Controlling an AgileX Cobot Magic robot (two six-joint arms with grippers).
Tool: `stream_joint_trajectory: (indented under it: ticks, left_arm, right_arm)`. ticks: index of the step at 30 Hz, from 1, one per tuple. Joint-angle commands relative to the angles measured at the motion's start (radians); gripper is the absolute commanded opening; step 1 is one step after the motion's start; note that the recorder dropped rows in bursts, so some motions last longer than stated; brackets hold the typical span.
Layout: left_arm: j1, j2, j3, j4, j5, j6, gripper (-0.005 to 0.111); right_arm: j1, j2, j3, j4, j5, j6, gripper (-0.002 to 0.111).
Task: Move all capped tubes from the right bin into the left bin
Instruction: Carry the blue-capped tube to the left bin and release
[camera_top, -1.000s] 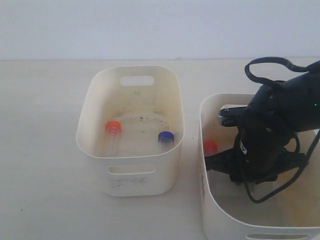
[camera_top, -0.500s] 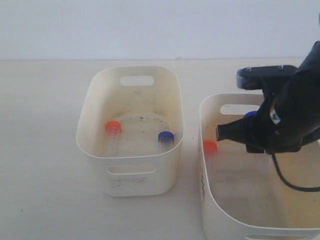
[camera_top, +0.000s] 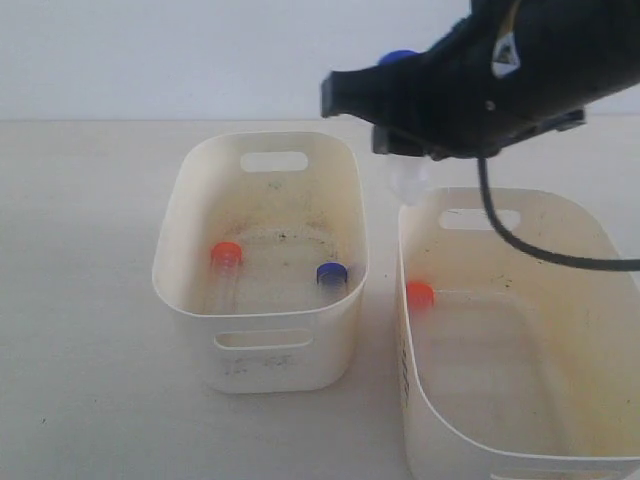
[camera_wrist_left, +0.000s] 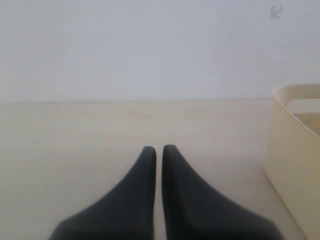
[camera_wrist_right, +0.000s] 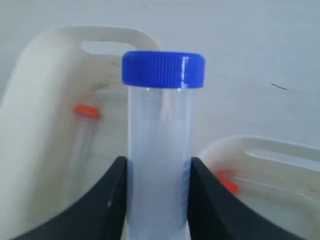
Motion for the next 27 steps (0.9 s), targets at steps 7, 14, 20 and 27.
stream_joint_trajectory:
  ticks: [7, 14, 20, 27]
  left_arm:
    - [-0.007, 0.004, -0.002, -0.003, -0.007, -0.004, 0.004]
    - [-0.007, 0.004, -0.002, -0.003, -0.007, -0.004, 0.004]
    - [-0.007, 0.004, -0.002, -0.003, -0.007, -0.004, 0.004]
    - [-0.007, 0.004, -0.002, -0.003, -0.007, -0.004, 0.004]
  right_arm:
    - [0.068, 0.215, -0.037, 0.114, -0.199, 0.009, 0.000]
    - [0.086, 0.262, -0.037, 0.128, -0.297, -0.005, 0.000]
    - [0.086, 0.264, -0.037, 0.129, -0.297, -0.007, 0.001]
    - [0.086, 0.264, -0.037, 0.129, -0.260, -0.008, 0.038]
